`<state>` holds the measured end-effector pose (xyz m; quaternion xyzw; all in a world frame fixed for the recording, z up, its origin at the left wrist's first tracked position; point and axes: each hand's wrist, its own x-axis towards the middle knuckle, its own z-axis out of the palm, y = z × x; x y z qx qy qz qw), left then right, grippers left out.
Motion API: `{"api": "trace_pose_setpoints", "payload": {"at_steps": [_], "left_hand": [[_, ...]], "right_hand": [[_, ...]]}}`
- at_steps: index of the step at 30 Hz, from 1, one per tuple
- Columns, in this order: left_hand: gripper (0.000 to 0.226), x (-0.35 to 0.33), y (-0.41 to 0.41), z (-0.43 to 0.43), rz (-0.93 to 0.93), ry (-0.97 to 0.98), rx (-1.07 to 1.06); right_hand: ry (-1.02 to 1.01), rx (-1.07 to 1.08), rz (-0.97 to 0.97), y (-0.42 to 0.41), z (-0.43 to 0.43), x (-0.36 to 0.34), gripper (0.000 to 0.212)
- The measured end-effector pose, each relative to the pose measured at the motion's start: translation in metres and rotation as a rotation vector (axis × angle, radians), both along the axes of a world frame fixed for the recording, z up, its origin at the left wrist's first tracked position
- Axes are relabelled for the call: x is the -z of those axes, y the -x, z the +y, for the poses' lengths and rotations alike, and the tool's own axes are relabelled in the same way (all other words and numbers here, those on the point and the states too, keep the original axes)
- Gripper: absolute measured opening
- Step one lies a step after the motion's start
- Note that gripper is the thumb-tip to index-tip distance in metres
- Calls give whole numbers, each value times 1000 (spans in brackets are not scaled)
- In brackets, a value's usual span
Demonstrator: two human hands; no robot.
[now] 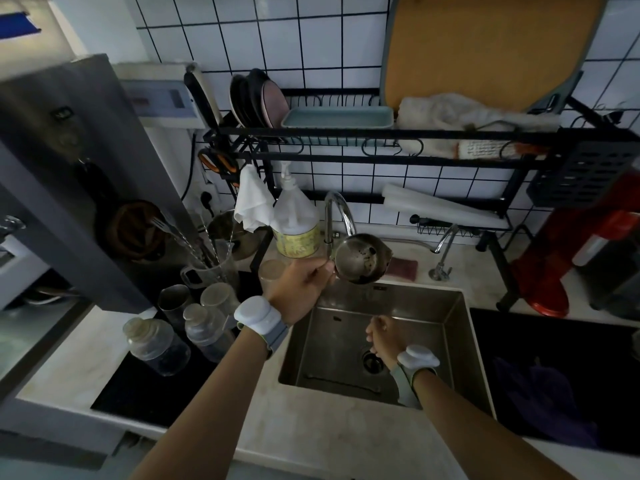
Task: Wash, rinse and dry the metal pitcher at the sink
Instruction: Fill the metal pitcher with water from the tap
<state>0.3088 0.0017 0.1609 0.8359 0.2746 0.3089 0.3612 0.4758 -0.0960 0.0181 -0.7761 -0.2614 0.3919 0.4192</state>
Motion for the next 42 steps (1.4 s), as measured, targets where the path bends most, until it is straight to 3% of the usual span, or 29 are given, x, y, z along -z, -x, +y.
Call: {"api": "trace_pose_setpoints", "payload": {"at_steps": [8, 11, 14, 18, 21, 26, 30, 37, 42], "left_hand": [[40, 42, -14, -10, -7, 467, -145], [38, 49, -24, -13, -11, 619, -237], [33, 58, -35, -14, -62, 762, -294], [33, 73, -38, -11, -99, 911, -372], [33, 87, -35, -7, -100, 989, -443], [39, 104, -36, 6, -18, 996, -506], [40, 111, -40, 34, 49, 970, -495], [30, 116, -58, 66, 108, 913, -391], [38, 130, -71, 89, 91, 886, -338]], "right_hand": [[26, -22, 104, -23, -13, 6, 29], [56, -36, 26, -36, -14, 1, 27], [68, -53, 229, -54, -13, 0, 37], [86, -33, 295, -64, -5, -4, 34], [89, -57, 51, -62, 3, -4, 25], [71, -46, 129, -69, 31, 6, 19], [45, -38, -66, -72, 70, 4, 25], [-52, -21, -224, -83, 128, -22, 27], [-43, -72, -325, -111, 162, -20, 24]]}}
